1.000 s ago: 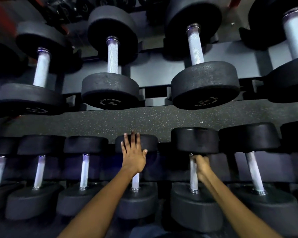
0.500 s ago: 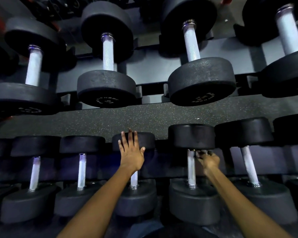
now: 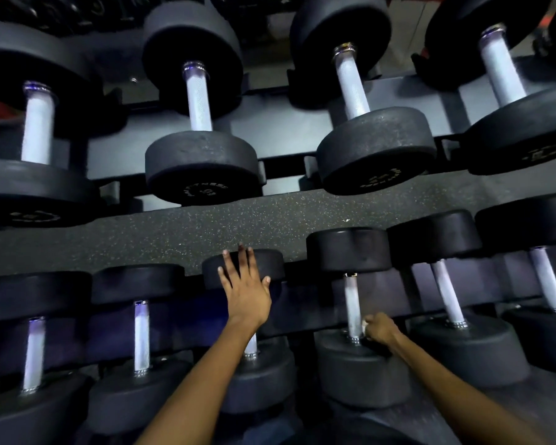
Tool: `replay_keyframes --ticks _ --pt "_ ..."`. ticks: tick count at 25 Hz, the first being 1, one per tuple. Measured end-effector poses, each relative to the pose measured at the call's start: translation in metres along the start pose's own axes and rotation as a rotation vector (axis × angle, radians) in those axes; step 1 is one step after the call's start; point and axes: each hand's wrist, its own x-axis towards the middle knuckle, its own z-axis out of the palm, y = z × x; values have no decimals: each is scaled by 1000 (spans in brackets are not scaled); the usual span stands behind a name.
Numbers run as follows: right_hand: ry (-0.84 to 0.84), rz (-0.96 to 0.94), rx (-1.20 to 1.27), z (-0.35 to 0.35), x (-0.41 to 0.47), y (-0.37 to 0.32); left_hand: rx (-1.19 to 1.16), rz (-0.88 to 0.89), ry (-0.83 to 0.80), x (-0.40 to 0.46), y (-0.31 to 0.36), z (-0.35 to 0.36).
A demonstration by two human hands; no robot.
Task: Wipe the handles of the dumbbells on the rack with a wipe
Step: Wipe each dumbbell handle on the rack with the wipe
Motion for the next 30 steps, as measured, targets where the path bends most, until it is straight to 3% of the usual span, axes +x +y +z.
replay_keyframes --ticks 3,6,9,12,15,17,20,22,24,27,30 --pt "-20 11 7 1 -13 -7 14 0 37 -2 -2 4" --pt "121 3 -61 4 -24 -8 16 24 59 -4 -4 5" --pt "252 92 256 -3 -29 -10 -33 -64 4 -2 12 -4" --pt "365 79 542 -20 -39 -19 -110 29 -31 -3 51 -10" --pt "423 -23 588 -44 -42 -16 -204 188 -72 -3 120 -3" --pt "439 -69 586 -67 -41 0 -237 176 -85 -2 168 5" --pt "499 -110 594 -105 -41 28 -266 24 -59 1 217 15" --pt "607 -69 584 -132 -31 55 -223 -37 6 2 236 25" --pt "674 24 550 -151 -17 86 -137 32 16 2 240 29" --pt "606 111 479 -165 1 120 74 211 -23 6 227 37" --pt "422 3 298 -174 21 130 73 249 -20 10 219 44"
